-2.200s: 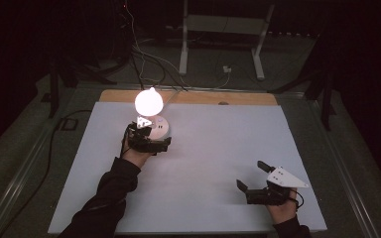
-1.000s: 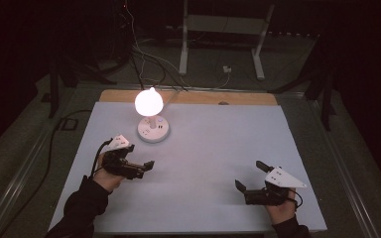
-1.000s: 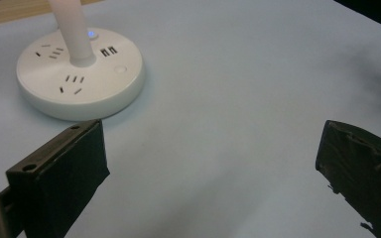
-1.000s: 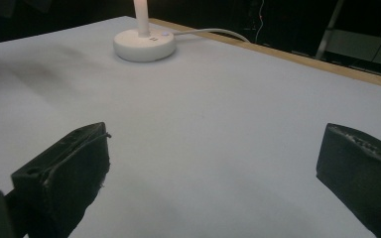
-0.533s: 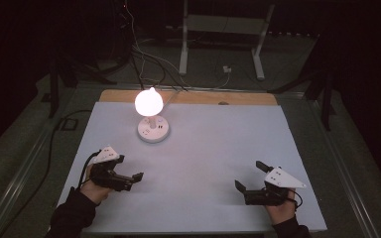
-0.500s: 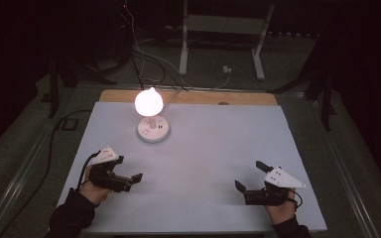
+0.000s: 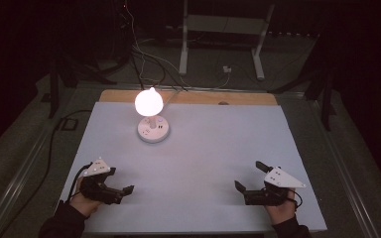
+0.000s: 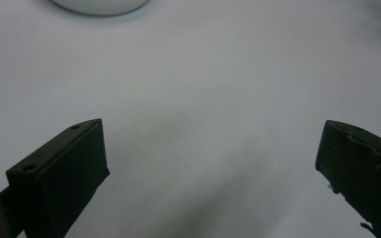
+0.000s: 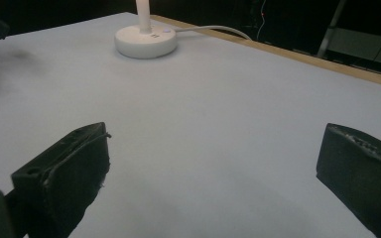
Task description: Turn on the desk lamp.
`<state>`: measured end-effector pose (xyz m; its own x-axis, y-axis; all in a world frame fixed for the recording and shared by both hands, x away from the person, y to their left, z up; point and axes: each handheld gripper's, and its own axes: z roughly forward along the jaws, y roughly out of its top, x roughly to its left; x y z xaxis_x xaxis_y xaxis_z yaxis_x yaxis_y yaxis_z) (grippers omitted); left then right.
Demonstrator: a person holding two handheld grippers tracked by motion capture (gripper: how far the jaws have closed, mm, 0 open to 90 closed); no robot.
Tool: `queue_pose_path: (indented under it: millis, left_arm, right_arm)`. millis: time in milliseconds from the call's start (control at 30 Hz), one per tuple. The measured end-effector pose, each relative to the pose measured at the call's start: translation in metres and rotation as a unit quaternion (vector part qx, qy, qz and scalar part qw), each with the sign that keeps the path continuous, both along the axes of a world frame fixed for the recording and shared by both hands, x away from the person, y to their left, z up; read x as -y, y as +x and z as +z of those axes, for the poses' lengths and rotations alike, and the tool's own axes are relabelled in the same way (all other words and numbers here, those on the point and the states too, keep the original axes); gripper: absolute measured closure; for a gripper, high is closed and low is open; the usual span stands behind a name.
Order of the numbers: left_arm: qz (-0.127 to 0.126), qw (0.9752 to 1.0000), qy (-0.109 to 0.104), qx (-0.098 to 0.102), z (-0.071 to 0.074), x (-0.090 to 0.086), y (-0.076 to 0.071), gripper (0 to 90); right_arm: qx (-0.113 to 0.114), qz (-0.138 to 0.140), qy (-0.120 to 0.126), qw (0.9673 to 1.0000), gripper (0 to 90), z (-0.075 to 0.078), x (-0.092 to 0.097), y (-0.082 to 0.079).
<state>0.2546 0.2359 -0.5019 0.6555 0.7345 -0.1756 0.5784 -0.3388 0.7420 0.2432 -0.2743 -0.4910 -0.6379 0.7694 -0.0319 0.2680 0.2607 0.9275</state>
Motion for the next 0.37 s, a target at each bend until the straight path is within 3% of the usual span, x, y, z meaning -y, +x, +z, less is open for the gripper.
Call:
queue_pose_path:
  millis: [267, 367]
  left_arm:
    - [0.004, 0.9992, 0.038, -0.008, -0.011, -0.004, -0.009, 0.4]
    - [0.002, 0.9993, 0.035, -0.009, -0.012, -0.004, -0.008, 0.3]
  right_arm:
    - [-0.003, 0.001, -0.001, 1.0, 0.0, -0.001, -0.001, 0.0]
    - [-0.003, 0.002, -0.001, 1.0, 0.0, -0.001, -0.001, 0.0]
